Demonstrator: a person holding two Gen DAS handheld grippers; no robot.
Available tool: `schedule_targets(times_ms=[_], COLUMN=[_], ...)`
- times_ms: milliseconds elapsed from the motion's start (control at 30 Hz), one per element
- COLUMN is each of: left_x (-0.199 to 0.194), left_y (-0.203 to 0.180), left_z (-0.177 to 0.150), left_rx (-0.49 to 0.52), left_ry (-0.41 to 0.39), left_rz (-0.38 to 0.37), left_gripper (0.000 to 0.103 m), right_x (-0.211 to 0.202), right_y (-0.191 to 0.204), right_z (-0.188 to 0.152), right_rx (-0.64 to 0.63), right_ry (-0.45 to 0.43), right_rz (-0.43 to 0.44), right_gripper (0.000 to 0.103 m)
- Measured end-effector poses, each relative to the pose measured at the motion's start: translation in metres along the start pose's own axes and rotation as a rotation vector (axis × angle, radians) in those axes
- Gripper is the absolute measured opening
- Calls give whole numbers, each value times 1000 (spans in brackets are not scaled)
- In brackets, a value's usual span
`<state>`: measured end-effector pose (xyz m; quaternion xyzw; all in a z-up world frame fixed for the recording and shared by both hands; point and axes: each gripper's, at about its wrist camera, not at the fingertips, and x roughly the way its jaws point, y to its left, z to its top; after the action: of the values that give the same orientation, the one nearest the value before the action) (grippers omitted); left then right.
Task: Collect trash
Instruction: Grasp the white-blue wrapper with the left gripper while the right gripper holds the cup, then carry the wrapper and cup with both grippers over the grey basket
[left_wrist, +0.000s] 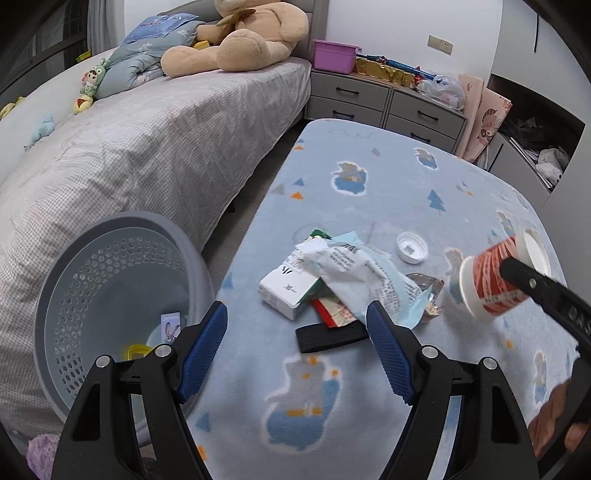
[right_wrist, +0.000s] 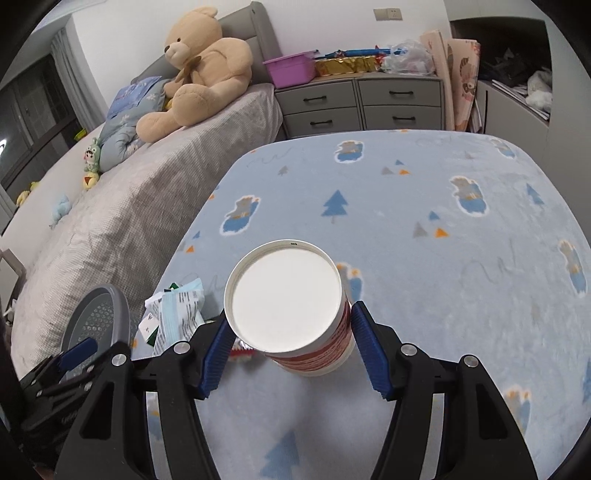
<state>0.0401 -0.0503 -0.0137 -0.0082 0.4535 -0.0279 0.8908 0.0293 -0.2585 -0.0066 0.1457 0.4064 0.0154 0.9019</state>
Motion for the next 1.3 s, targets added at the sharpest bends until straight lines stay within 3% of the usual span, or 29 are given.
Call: schedule_targets(times_ms=[367,767,900,1000,1300], left_x=[10,53,56,52,23], left_y=[-37,-52,-53,-55,-54], left_z=[23,23,21,19,12], left_rx=[6,24,35,49,70], left_ry=[15,65,69,54,6], left_rz=[-9,65,52,47,-8], left_gripper=[74,74,45,33,30], right_x=[-28,-38,-39,-39,-40], right_y=[-18,-30,-31,-31,-30], right_z=[-10,-6,-5,-5,-7], right_rx=[36,65,64,65,60], right_ry=[-34,-54,-54,-54,-54], right_rz=[37,79,82,82,81], right_gripper=[61,61,61,61,61])
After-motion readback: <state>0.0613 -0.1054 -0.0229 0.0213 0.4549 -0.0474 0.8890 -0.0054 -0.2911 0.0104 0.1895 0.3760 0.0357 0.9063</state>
